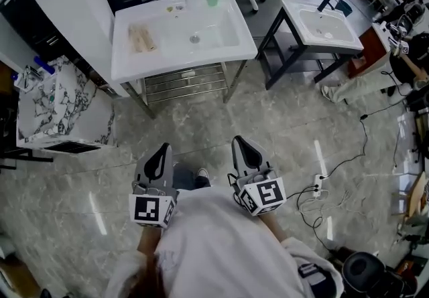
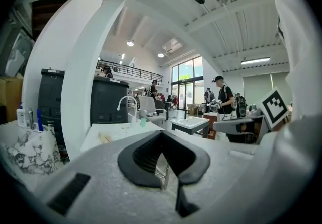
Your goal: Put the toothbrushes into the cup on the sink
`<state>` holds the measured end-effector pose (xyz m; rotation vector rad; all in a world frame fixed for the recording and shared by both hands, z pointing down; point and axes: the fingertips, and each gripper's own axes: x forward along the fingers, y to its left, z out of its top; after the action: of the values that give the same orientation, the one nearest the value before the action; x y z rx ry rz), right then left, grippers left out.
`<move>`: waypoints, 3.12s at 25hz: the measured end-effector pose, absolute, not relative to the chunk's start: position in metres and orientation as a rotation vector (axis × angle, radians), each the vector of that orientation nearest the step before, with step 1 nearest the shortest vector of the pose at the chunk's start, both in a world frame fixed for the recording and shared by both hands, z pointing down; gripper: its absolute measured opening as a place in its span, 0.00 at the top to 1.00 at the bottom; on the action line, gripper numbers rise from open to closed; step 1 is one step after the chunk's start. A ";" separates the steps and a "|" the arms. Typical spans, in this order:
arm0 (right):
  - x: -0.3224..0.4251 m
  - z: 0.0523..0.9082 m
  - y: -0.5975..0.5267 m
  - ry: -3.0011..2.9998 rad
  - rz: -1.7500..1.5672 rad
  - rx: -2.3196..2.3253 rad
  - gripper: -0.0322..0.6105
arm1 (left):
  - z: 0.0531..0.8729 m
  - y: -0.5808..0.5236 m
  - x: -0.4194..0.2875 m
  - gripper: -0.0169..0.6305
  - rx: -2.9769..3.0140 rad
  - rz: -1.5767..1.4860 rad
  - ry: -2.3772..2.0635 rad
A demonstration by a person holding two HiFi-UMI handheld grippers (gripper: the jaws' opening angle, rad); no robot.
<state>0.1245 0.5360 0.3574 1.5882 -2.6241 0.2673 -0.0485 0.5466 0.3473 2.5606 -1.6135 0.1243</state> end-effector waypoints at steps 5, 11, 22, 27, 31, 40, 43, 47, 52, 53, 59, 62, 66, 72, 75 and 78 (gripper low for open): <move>0.127 0.362 0.513 -2.604 0.293 1.617 0.92 | 0.347 0.516 -0.052 0.95 2.560 0.127 -1.604; 0.107 0.365 0.464 -2.582 0.315 1.636 0.92 | 0.356 0.463 -0.071 0.95 2.542 0.134 -1.557; 0.041 0.343 0.340 -2.592 0.284 1.661 0.92 | 0.346 0.336 -0.127 0.95 2.588 0.157 -1.500; 0.036 0.348 0.304 -2.564 0.315 1.691 0.92 | 0.349 0.296 -0.140 0.95 2.582 0.140 -1.497; 0.041 0.355 0.282 -2.544 0.338 1.700 0.92 | 0.357 0.271 -0.140 0.95 2.563 0.143 -1.492; 0.048 0.368 0.216 -2.524 0.319 1.615 0.92 | 0.367 0.212 -0.129 0.95 2.522 0.160 -1.516; 0.052 0.369 0.181 -2.546 0.311 1.562 0.92 | 0.371 0.180 -0.127 0.95 2.479 0.164 -1.566; 0.060 0.364 0.130 -2.576 0.283 1.473 0.92 | 0.371 0.138 -0.122 0.95 2.419 0.156 -1.648; 0.066 0.369 0.074 -2.608 0.328 1.366 0.92 | 0.369 0.094 -0.115 0.95 2.367 0.145 -1.752; 0.065 0.370 0.066 -2.617 0.332 1.330 0.92 | 0.367 0.088 -0.113 0.95 2.357 0.143 -1.772; 0.062 0.390 0.034 -2.584 0.379 1.172 0.92 | 0.367 0.066 -0.108 0.95 2.304 0.150 -1.861; 0.060 0.391 0.024 -2.581 0.387 1.156 0.92 | 0.367 0.062 -0.106 0.95 2.293 0.164 -1.868; 0.055 0.387 0.016 -2.604 0.383 1.148 0.92 | 0.368 0.057 -0.107 0.95 2.288 0.174 -1.869; 0.040 0.384 0.009 -2.616 0.390 1.141 0.92 | 0.369 0.048 -0.116 0.95 2.307 0.186 -1.854; 0.027 0.380 0.006 -2.624 0.399 1.125 0.92 | 0.372 0.042 -0.125 0.95 2.313 0.189 -1.842; 0.007 0.379 0.002 -2.644 0.440 1.095 0.92 | 0.376 0.036 -0.141 0.95 2.314 0.210 -1.837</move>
<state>0.0067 0.0015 0.3789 1.0946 -2.6435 0.4401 -0.1407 0.0363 0.3759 2.3144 -1.8369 0.2098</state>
